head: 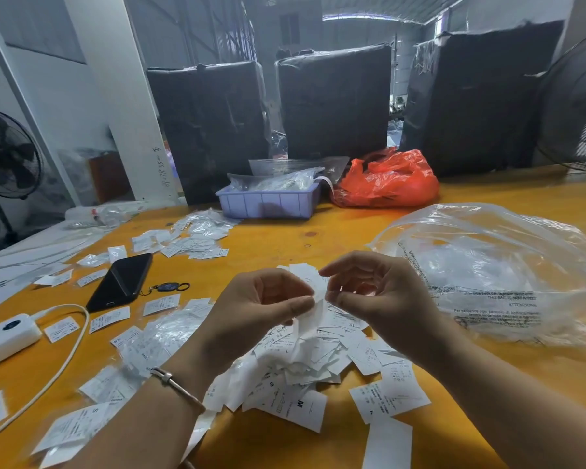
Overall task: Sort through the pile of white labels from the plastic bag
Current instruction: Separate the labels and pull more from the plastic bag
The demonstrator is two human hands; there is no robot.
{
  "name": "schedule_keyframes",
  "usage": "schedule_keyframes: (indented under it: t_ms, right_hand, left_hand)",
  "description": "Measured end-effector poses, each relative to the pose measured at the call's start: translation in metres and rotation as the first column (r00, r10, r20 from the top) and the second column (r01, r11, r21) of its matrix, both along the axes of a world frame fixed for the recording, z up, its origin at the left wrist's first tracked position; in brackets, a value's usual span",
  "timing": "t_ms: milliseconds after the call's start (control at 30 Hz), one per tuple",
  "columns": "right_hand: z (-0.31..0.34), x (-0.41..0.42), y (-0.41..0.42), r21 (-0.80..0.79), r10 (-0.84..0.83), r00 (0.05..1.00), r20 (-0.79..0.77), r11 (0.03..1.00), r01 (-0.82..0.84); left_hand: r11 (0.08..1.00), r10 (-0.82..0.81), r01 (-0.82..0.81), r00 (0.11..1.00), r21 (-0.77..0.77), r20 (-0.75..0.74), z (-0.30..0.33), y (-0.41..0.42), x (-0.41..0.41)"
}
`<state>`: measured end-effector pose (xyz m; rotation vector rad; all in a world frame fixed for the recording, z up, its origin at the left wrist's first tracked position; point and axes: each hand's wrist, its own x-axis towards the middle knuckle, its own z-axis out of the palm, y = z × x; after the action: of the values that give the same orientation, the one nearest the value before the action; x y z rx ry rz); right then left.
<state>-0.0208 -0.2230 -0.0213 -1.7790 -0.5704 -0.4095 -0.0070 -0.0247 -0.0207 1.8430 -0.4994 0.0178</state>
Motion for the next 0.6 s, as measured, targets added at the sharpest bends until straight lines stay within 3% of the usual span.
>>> schedule_keyframes:
  t_ms: [200,400,600]
  right_hand:
    - [0.003,0.005,-0.008,0.080,-0.081,0.997,0.011,0.994,0.080]
    - [-0.005,0.003,-0.001,0.040,-0.029,0.998,-0.052,0.999,0.031]
    - [-0.011,0.006,0.003,0.098,0.078,0.956,-0.282,0.994,-0.052]
  left_hand:
    - [0.996,0.016,-0.019,0.999,0.086,0.035,0.006,0.012,0.005]
    - [0.863,-0.012,-0.086,0.982,0.498,0.190,-0.009,-0.006,0.001]
    - [0.775,-0.005,-0.199,0.947,0.600,0.320,-0.013,-0.005,0.002]
